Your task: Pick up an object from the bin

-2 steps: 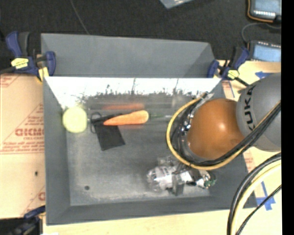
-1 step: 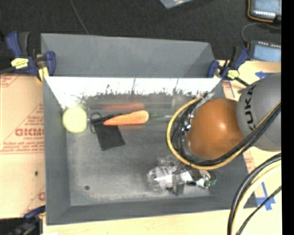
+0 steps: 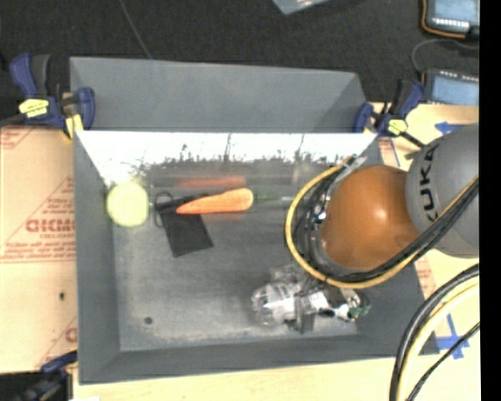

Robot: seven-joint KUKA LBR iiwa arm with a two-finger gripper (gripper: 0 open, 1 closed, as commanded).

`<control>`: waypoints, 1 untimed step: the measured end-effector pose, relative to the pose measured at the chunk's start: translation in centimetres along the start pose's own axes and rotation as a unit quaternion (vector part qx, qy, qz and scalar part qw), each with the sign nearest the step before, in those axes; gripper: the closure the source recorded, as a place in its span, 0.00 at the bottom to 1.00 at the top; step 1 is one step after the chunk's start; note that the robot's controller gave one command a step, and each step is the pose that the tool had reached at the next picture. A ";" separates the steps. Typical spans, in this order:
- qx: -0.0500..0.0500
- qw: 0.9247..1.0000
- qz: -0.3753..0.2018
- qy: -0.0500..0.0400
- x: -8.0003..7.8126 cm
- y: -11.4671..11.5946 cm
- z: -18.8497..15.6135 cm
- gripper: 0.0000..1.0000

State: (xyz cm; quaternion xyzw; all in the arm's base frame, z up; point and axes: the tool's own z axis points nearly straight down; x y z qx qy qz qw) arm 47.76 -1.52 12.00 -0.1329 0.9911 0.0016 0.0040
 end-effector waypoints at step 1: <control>-0.001 1.000 0.000 0.003 0.1 0.0 -1.2 1.00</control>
Offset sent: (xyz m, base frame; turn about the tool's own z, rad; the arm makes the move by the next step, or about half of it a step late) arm -0.0001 0.0000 0.0337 0.0000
